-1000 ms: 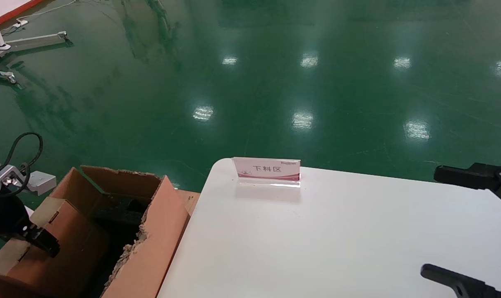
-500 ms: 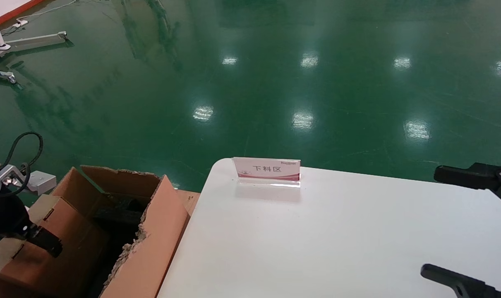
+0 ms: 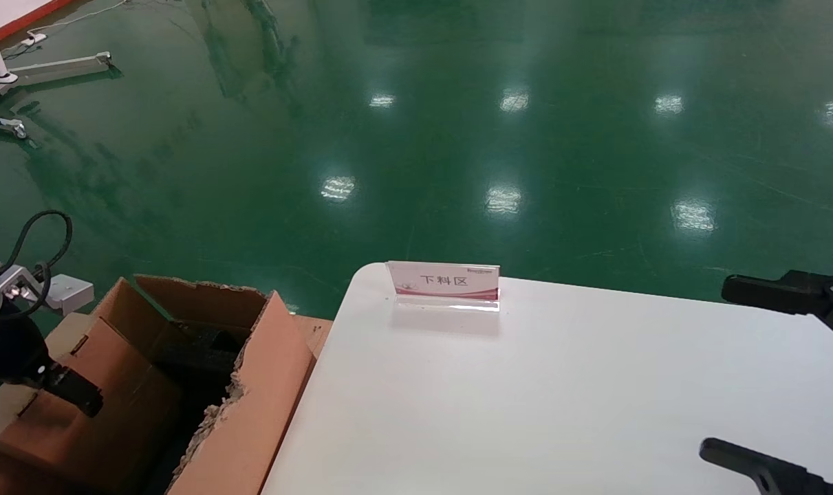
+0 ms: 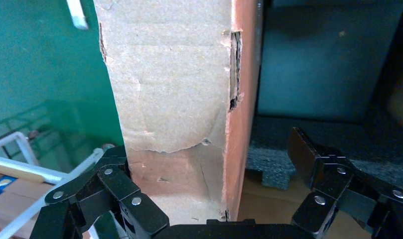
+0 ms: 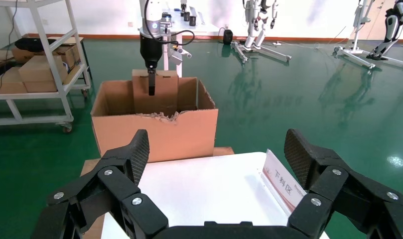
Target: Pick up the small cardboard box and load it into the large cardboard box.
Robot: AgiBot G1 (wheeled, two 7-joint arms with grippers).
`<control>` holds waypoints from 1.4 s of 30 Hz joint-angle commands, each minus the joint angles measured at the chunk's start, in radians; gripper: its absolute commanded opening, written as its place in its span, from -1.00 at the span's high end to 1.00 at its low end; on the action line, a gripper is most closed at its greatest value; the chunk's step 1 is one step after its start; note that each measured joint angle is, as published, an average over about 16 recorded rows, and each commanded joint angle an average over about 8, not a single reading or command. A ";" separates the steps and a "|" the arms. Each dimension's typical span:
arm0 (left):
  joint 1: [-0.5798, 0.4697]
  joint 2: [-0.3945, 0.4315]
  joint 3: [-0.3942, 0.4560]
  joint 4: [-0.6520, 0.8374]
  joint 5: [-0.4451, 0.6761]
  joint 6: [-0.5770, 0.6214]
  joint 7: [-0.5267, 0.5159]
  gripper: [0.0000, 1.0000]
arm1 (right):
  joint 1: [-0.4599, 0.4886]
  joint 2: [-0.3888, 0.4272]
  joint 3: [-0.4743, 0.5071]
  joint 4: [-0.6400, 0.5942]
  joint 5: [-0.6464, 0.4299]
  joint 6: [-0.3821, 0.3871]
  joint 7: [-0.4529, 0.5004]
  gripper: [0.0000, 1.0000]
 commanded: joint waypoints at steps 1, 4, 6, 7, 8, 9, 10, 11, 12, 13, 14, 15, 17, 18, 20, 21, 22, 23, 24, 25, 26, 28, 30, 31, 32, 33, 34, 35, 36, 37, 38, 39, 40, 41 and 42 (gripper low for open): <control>-0.003 0.003 0.001 0.000 0.006 -0.003 0.000 -1.00 | 0.000 0.000 0.000 0.000 0.000 0.000 0.000 -1.00; -0.007 0.006 0.004 -0.004 0.016 -0.007 -0.005 -1.00 | 0.000 0.000 0.000 0.000 0.000 0.000 0.000 -1.00; -0.009 0.009 0.006 -0.008 0.023 -0.010 -0.010 -1.00 | 0.000 0.000 0.000 0.000 0.000 0.000 0.000 -1.00; -0.010 0.010 0.007 -0.010 0.026 -0.011 -0.013 -1.00 | 0.000 0.000 0.000 0.000 0.000 0.000 0.000 -1.00; -0.012 0.012 0.008 -0.012 0.029 -0.013 -0.016 -1.00 | 0.000 0.000 0.000 0.000 0.000 0.000 0.000 -1.00; -0.013 0.014 0.009 -0.015 0.033 -0.014 -0.019 -1.00 | 0.000 0.000 0.000 0.000 0.000 0.000 0.000 -1.00; -0.014 0.015 0.010 -0.018 0.036 -0.015 -0.023 -1.00 | 0.000 0.000 0.000 0.000 0.000 0.000 0.000 -1.00; -0.015 0.017 0.011 -0.020 0.039 -0.016 -0.026 -1.00 | 0.000 0.000 0.000 0.000 0.000 0.000 0.000 -1.00; -0.015 0.019 0.012 -0.023 0.041 -0.016 -0.029 -1.00 | 0.000 0.000 0.000 0.000 0.000 0.000 0.000 -1.00; -0.016 0.020 0.013 -0.026 0.044 -0.017 -0.032 -1.00 | 0.000 0.000 0.000 0.000 0.000 0.000 0.000 -1.00; -0.017 0.022 0.014 -0.028 0.046 -0.018 -0.035 -1.00 | 0.000 0.000 0.000 0.000 0.000 0.000 0.000 -1.00; -0.018 0.023 0.015 -0.031 0.049 -0.018 -0.037 -1.00 | 0.000 0.000 0.000 0.000 0.000 0.000 0.000 -1.00; -0.020 0.025 0.017 -0.036 0.053 -0.019 -0.043 -1.00 | 0.000 0.000 0.000 0.000 0.000 0.000 0.000 -1.00; -0.021 0.026 0.018 -0.039 0.056 -0.020 -0.046 -1.00 | 0.000 0.000 0.000 0.000 0.000 0.000 0.000 -1.00; -0.024 0.028 0.019 -0.045 0.060 -0.022 -0.051 -1.00 | 0.000 0.000 0.000 0.000 0.000 0.000 0.000 -1.00; -0.025 0.028 0.019 -0.048 0.061 -0.023 -0.053 -1.00 | 0.000 0.000 0.000 0.000 0.000 0.000 0.000 -1.00; -0.026 0.029 0.018 -0.051 0.063 -0.024 -0.054 -1.00 | 0.000 0.000 0.000 0.000 0.000 0.000 0.000 -1.00; -0.028 0.030 0.017 -0.053 0.065 -0.025 -0.055 -1.00 | 0.000 0.000 0.000 0.000 0.000 0.000 0.000 -1.00; -0.030 0.031 0.015 -0.056 0.066 -0.026 -0.054 -1.00 | 0.000 0.000 0.000 0.000 0.000 0.000 0.000 -1.00; -0.032 0.032 0.012 -0.059 0.068 -0.027 -0.053 -1.00 | 0.000 0.000 0.000 0.000 0.000 0.000 0.000 -1.00; -0.034 0.033 0.008 -0.061 0.069 -0.028 -0.050 -1.00 | 0.000 0.000 0.000 0.000 0.000 0.000 0.000 -1.00; -0.038 0.036 -0.001 -0.066 0.071 -0.030 -0.041 -1.00 | 0.000 0.000 0.000 0.000 0.000 0.000 0.000 -1.00; -0.044 0.038 -0.013 -0.073 0.073 -0.032 -0.028 -1.00 | 0.000 0.000 0.000 0.000 0.000 0.000 0.000 -1.00; -0.050 0.038 -0.019 -0.078 0.073 -0.033 -0.020 -1.00 | 0.000 0.000 0.000 0.000 0.000 0.000 0.000 -1.00; -0.056 0.037 -0.027 -0.084 0.073 -0.034 -0.010 -1.00 | 0.000 0.000 0.000 0.000 0.000 0.000 0.000 -1.00; -0.064 0.035 -0.034 -0.091 0.073 -0.036 0.001 -1.00 | 0.000 0.000 0.000 0.000 0.000 0.000 0.000 -1.00; -0.073 0.032 -0.042 -0.099 0.072 -0.037 0.014 -1.00 | 0.000 0.000 0.000 0.000 0.000 0.000 0.000 -1.00; -0.084 0.028 -0.051 -0.109 0.071 -0.039 0.028 -1.00 | 0.000 0.000 0.000 0.000 0.000 0.000 0.000 -1.00; -0.096 0.023 -0.059 -0.120 0.069 -0.041 0.043 -1.00 | 0.000 0.000 0.000 0.000 0.000 0.000 0.000 -1.00; -0.110 0.016 -0.068 -0.133 0.067 -0.043 0.059 -1.00 | 0.000 0.000 0.000 0.000 0.000 0.000 0.000 -1.00; -0.124 0.007 -0.078 -0.146 0.065 -0.044 0.077 -1.00 | 0.000 0.000 0.000 0.000 0.000 0.000 0.000 -1.00; -0.138 -0.002 -0.088 -0.160 0.063 -0.046 0.095 -1.00 | 0.000 0.000 0.000 0.000 0.000 0.000 0.000 -1.00; -0.153 -0.013 -0.097 -0.175 0.060 -0.048 0.113 -1.00 | 0.000 0.000 0.000 0.000 0.000 0.000 0.000 -1.00; -0.169 -0.024 -0.107 -0.190 0.057 -0.050 0.133 -1.00 | 0.000 0.000 0.000 0.000 0.000 0.000 0.000 -1.00; -0.184 -0.038 -0.118 -0.206 0.054 -0.052 0.152 -1.00 | 0.000 0.000 0.000 0.000 0.000 0.000 0.000 -1.00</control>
